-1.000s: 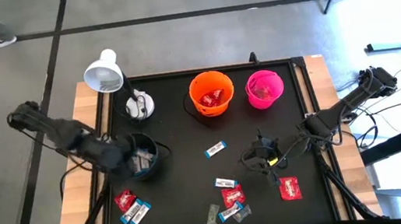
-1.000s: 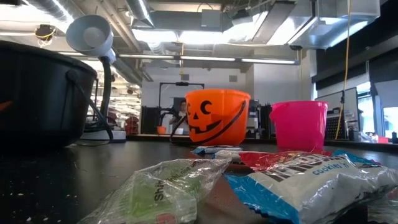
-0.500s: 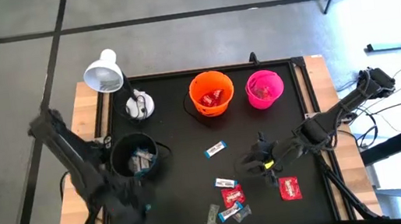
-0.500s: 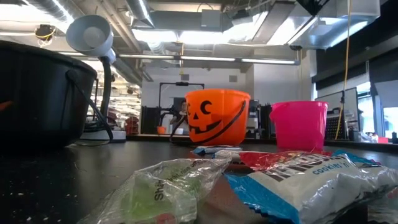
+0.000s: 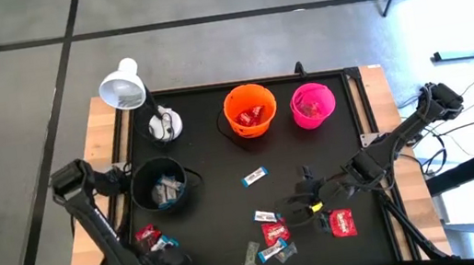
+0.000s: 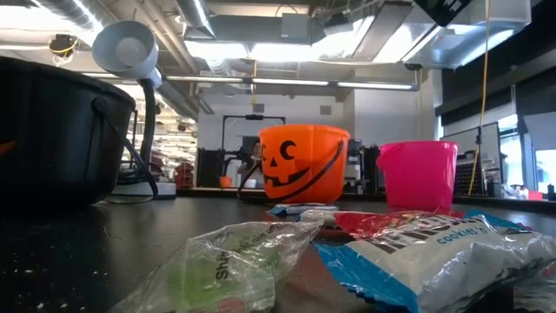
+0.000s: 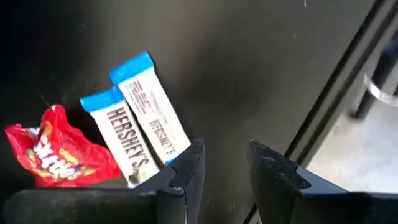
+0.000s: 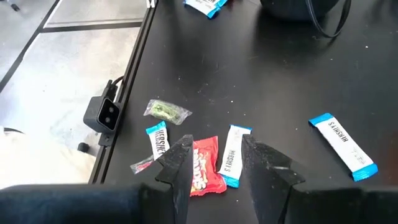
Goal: Sort candy
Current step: Put the white candy into the black bucket
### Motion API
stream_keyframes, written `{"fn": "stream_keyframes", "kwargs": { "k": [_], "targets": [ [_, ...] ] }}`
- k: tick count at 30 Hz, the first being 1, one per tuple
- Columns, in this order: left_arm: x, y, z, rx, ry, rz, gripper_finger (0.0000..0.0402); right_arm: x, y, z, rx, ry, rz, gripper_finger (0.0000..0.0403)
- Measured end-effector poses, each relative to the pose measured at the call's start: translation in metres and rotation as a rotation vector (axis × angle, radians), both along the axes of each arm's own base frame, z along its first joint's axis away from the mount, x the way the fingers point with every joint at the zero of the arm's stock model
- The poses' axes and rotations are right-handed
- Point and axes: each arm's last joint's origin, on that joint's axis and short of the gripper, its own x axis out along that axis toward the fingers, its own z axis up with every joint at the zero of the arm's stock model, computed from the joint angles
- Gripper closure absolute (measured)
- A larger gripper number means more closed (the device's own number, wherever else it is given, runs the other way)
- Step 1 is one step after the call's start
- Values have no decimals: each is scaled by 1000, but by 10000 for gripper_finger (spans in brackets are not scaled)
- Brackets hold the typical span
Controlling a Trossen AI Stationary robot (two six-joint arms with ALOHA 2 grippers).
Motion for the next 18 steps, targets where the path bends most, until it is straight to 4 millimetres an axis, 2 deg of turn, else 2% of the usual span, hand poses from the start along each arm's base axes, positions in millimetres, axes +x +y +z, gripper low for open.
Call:
{"fn": "stream_keyframes", "kwargs": {
  "k": [5, 9, 18],
  "targets": [
    [-11, 1, -6, 30, 9, 115, 291, 0, 0, 0, -10, -2, 7, 269],
    [-13, 4, -19, 20, 1, 162, 286, 0, 0, 0, -21, -6, 17, 269],
    [-4, 22, -44, 10, 43, 276, 222, 1, 1, 1, -31, -26, 17, 269]
  ]
}}
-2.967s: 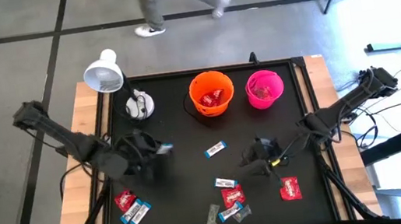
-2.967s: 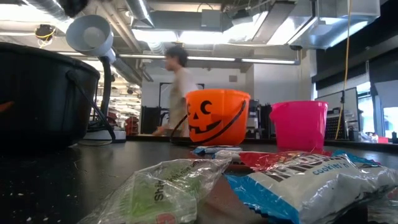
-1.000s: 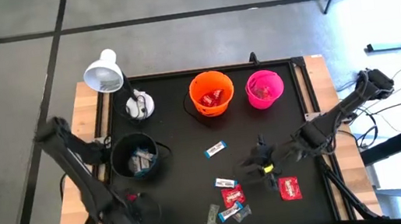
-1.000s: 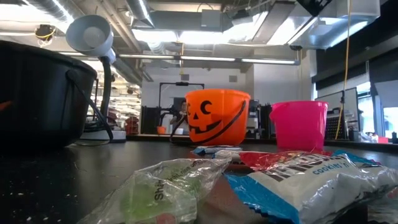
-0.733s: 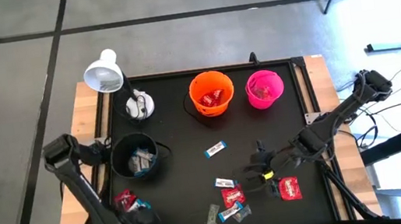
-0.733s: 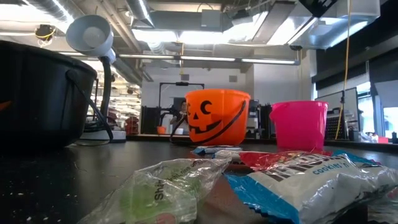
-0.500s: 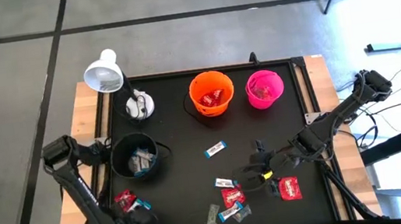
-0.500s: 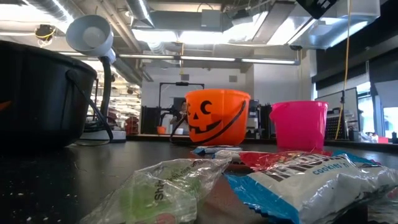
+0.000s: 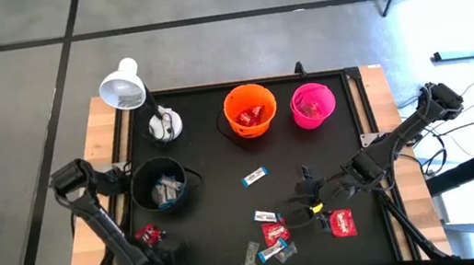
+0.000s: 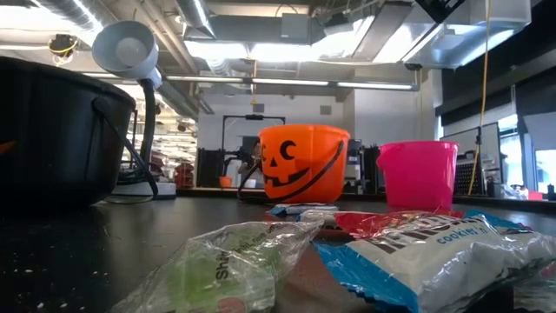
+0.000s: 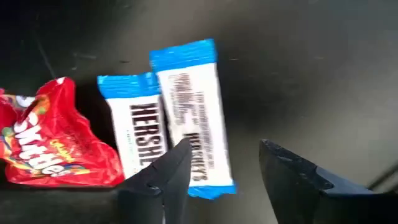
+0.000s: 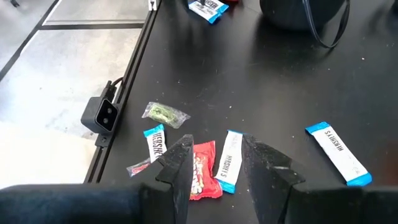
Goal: Sort candy
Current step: Put the white candy into the black bucket
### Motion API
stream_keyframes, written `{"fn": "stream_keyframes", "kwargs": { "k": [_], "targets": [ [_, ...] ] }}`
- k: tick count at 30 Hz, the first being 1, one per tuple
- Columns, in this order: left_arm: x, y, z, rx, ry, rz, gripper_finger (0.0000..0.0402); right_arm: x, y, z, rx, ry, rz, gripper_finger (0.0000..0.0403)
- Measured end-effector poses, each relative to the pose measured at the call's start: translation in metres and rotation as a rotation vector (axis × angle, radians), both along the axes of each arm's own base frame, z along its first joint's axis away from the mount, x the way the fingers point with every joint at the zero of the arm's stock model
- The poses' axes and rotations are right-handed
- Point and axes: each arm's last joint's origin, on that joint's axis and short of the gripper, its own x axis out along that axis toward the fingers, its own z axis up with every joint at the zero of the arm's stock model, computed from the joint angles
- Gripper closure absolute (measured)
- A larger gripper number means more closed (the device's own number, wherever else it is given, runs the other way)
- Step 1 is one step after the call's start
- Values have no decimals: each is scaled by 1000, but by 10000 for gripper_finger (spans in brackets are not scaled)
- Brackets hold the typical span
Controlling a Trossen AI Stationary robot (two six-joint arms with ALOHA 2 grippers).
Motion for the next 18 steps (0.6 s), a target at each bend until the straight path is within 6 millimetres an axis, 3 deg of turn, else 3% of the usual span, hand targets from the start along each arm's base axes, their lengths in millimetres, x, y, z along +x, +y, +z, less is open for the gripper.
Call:
{"fn": "stream_keyframes", "kwargs": {
  "k": [10, 18],
  "targets": [
    [2, 15, -14, -36, 129, 88, 211, 0, 0, 0, -6, 0, 4, 269],
    [2, 16, -21, -82, 109, 75, 257, 0, 0, 0, 3, 3, -3, 269]
  ]
}}
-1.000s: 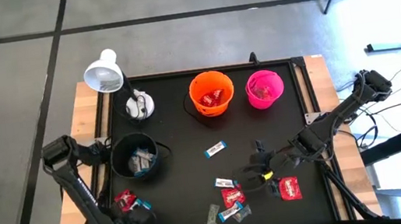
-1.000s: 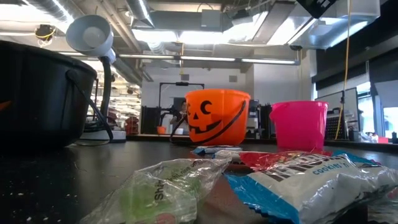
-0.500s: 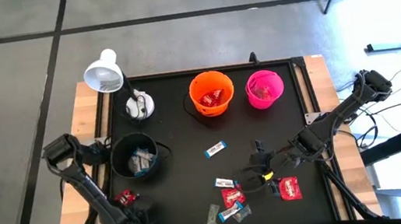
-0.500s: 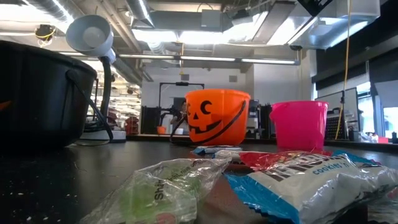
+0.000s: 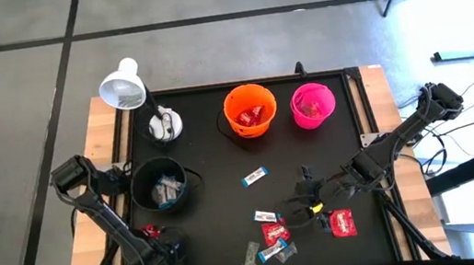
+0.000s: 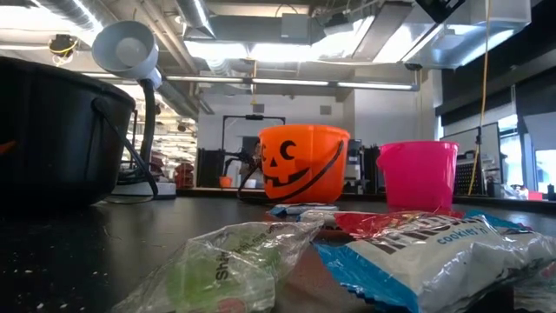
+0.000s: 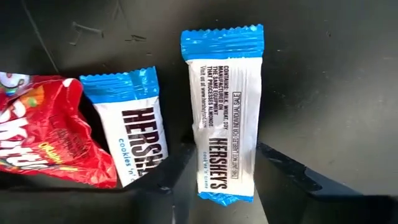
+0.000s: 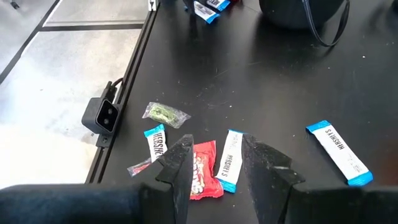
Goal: Sort candy
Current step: Put the white candy into the black bucket
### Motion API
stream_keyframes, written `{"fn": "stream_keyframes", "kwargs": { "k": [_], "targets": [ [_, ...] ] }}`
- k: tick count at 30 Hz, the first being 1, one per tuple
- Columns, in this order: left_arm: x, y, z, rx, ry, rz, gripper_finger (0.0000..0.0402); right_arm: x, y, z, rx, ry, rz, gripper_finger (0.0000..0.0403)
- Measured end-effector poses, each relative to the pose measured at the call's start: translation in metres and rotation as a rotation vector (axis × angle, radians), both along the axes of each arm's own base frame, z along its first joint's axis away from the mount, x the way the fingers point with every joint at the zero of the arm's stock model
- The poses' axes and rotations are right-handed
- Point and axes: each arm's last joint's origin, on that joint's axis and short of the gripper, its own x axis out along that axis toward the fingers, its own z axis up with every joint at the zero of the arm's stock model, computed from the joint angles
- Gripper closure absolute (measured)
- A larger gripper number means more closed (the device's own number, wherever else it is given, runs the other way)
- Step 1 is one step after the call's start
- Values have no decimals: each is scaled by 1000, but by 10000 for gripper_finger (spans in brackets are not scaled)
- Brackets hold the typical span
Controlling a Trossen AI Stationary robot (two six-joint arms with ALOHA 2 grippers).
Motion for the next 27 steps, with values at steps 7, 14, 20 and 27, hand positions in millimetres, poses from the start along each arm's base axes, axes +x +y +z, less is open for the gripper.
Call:
{"fn": "stream_keyframes", "kwargs": {
  "k": [7, 14, 20, 27],
  "targets": [
    [3, -4, 5, -7, -11, -47, 326, 0, 0, 0, 5, 1, -4, 269],
    [16, -19, 28, 4, -152, -92, 337, 0, 0, 0, 5, 1, -4, 269],
    [29, -30, 68, 74, -300, -148, 337, 0, 0, 0, 5, 1, -6, 269],
    [24, -26, 138, 235, -279, -174, 337, 0, 0, 0, 6, 0, -5, 269]
  ]
}}
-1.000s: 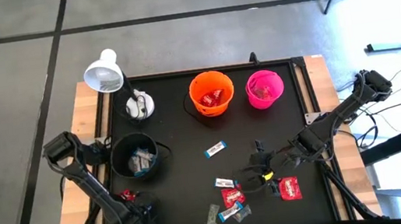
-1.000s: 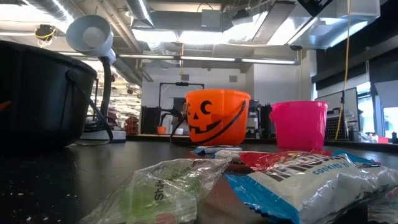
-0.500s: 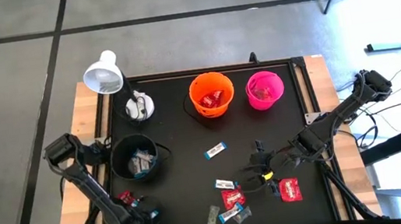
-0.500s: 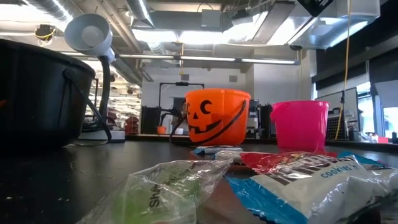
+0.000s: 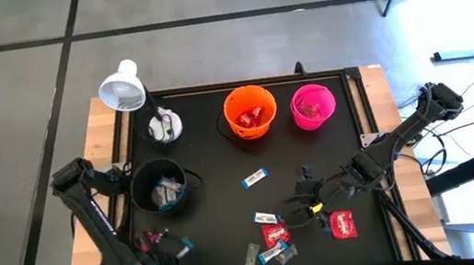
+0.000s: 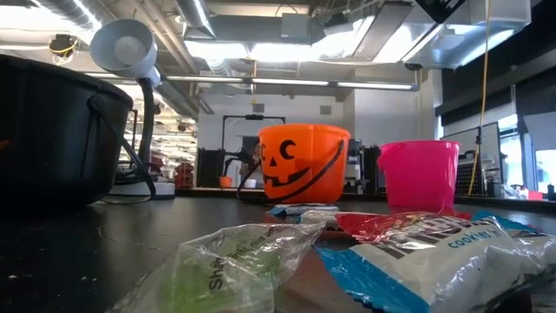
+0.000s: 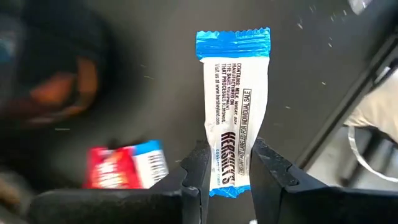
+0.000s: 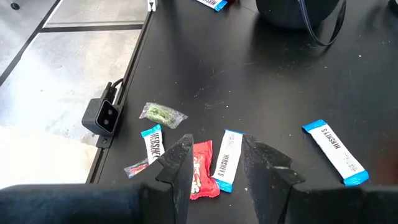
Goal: Sort candy
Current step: Put the white candy into the black bucket
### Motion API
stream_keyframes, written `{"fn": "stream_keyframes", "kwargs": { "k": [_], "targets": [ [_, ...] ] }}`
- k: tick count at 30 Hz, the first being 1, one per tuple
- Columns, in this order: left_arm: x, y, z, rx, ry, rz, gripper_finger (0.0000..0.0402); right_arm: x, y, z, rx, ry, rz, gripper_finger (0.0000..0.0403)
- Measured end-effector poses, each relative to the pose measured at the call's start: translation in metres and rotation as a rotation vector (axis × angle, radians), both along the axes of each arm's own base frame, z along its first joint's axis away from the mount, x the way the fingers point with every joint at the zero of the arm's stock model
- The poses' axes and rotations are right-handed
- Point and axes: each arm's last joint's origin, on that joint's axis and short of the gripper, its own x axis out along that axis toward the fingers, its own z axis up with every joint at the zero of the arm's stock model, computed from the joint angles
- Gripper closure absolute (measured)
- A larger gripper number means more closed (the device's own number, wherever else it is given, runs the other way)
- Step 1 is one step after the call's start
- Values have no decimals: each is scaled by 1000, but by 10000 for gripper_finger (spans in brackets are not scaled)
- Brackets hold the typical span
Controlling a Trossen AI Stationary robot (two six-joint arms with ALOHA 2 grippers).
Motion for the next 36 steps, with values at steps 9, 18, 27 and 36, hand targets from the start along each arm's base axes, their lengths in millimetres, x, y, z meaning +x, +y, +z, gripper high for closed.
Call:
{"fn": "stream_keyframes", "kwargs": {
  "k": [9, 18, 27, 36],
  "targets": [
    [-14, 15, 59, 70, -79, -81, 337, 1, 0, 1, -1, -21, -15, 269],
    [-9, 50, 64, 190, -172, -80, 336, 3, 1, 5, -4, -61, 0, 269],
    [-2, 109, 48, 289, -75, -38, 333, 3, 1, 5, -25, -66, 7, 269],
    [-51, 167, 44, 218, -197, 151, 332, 3, 1, 4, -44, -69, 20, 269]
  ]
}}
